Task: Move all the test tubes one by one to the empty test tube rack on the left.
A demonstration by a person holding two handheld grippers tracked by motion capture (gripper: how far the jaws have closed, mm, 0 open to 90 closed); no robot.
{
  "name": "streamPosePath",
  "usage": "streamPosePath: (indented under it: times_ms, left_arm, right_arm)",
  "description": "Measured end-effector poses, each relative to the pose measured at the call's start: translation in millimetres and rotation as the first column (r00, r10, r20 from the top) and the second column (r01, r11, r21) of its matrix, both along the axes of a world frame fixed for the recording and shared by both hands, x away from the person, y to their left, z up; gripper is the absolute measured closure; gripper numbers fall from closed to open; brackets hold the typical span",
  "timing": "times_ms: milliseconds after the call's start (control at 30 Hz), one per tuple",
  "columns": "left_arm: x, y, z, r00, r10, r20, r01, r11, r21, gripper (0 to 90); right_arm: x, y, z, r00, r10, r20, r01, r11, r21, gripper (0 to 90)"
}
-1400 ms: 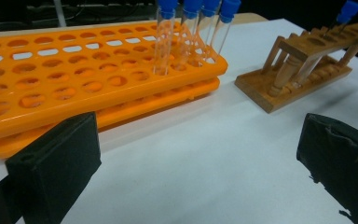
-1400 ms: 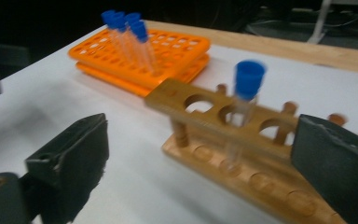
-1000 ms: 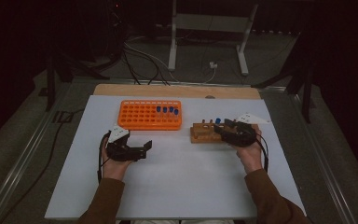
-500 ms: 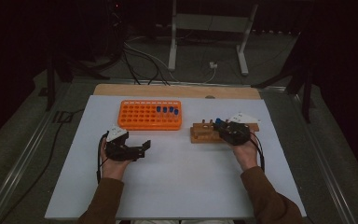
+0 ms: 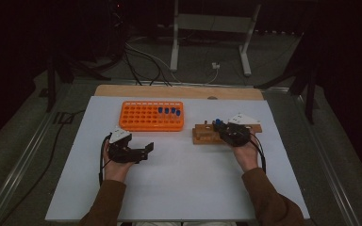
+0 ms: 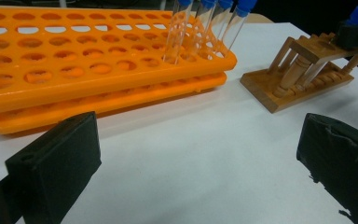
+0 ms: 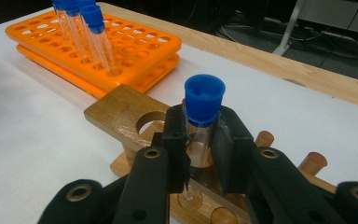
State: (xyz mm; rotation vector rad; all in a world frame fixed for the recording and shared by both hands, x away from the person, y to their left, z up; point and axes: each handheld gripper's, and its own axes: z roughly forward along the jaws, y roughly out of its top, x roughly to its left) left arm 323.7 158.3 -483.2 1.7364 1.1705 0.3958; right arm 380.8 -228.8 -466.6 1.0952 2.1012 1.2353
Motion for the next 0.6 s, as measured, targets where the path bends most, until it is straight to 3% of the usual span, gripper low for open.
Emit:
streamPosePath:
  times_ms: [267, 600]
  left_arm:
    - [0.4, -1.9, -1.6, 0.9999, -0.014, -0.007, 0.014, 0.9999, 0.001, 0.6]
    - [0.8, -5.9, -3.7, 0.9994, -0.031, -0.015, 0.031, 0.9995, 0.002, 0.6]
  right_arm:
    - [-2.1, -4.1, 6.2, 0.9998, -0.012, 0.019, 0.011, 1.000, 0.014, 76.7]
    - [-8.7, -14.7, 32.4, 0.9985, -0.012, 0.053, 0.008, 0.998, 0.067, 76.7]
